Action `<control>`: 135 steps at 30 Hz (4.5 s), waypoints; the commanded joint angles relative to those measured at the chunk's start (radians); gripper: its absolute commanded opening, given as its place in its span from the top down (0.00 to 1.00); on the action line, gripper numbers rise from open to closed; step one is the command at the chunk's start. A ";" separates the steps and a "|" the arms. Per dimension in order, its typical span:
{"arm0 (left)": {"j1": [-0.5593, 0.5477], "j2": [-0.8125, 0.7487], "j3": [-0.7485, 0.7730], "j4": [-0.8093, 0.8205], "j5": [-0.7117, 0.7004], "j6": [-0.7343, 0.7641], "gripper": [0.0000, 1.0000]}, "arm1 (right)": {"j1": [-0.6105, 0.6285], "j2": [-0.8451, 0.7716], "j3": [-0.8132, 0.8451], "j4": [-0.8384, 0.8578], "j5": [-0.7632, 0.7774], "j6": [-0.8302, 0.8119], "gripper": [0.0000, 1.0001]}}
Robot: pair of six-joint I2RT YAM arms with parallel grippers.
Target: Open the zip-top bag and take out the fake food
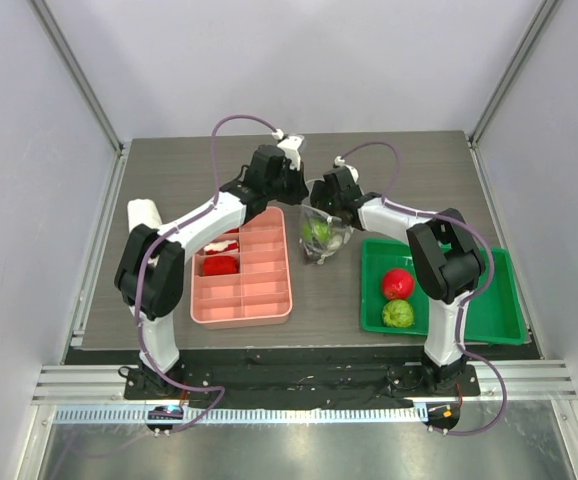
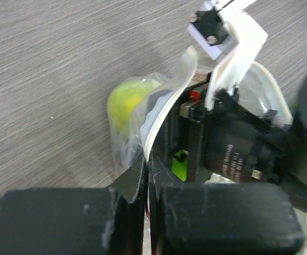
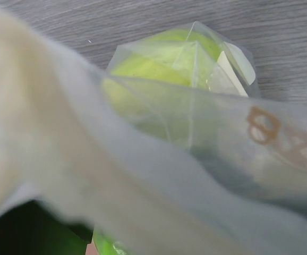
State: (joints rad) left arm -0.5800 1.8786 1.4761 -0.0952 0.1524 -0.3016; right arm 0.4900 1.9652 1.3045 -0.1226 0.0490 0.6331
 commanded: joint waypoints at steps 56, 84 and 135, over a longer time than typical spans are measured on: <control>-0.017 0.059 0.039 0.075 0.096 -0.068 1.00 | 0.007 -0.089 -0.053 0.090 0.465 -0.318 0.44; -0.015 0.051 0.041 0.080 0.091 -0.085 1.00 | 0.078 -0.413 -0.114 0.006 0.417 -0.383 0.96; -0.052 -0.104 -0.027 -0.090 -0.146 -0.068 1.00 | 0.009 -0.157 -0.044 0.081 0.377 -0.397 0.32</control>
State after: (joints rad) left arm -0.6388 1.8240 1.4502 -0.1780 0.0315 -0.4030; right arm 0.5018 1.9011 1.2781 -0.0742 0.4259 0.2379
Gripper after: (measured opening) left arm 0.003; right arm 0.666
